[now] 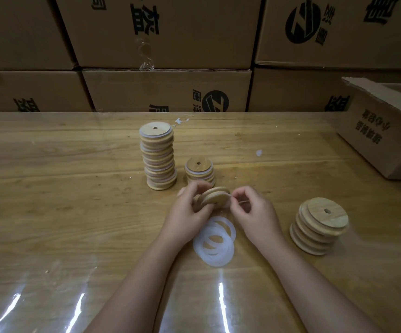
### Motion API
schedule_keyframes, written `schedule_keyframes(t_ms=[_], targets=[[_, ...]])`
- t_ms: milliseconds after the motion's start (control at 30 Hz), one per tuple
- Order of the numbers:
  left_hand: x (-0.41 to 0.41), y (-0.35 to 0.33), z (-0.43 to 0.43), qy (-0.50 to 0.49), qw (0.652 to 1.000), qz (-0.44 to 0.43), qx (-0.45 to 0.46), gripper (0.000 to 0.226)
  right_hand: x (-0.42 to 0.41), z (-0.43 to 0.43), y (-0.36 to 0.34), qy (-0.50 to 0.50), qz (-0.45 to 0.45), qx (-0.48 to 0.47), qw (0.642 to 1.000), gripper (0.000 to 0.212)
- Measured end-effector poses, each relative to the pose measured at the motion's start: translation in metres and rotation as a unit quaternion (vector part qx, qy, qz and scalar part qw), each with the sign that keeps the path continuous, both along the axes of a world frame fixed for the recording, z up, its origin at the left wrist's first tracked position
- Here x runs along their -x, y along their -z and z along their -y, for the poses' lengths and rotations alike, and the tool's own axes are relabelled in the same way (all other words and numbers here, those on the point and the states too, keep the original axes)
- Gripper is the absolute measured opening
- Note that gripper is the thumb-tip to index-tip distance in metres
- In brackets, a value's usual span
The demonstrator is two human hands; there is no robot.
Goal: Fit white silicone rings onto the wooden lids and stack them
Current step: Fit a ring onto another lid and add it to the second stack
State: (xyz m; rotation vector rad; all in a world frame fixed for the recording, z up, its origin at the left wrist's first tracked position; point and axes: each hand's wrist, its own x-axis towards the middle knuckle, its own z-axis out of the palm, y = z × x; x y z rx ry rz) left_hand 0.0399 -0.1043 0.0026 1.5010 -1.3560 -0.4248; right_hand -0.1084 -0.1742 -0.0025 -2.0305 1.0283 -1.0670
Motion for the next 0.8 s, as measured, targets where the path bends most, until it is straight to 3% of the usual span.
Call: schedule_keyframes(t_ms=[100,400,700,800], targets=[[0.0017,-0.0005,-0.0003,-0.02,0.997,0.072,0.015,0.034,-0.0001,-0.0004,-0.0006,-0.002,-0.001,0.044,0.999,0.012],[0.0012,-0.0025,-0.0009,-0.027,0.995,0.093,0.011,0.035,0.0002,-0.0011,-0.0014,0.043,-0.004,0.062,0.997,0.011],[-0.0007,-0.002,-0.0005,-0.041,0.998,0.05,-0.006,0.034,-0.0002,0.0038,0.0004,-0.001,0.02,0.044,0.999,0.007],[-0.0016,-0.0024,-0.0015,-0.034,0.999,0.033,-0.007,0.034,0.0003,0.0057,0.0019,-0.005,0.035,-0.002,0.999,0.012]])
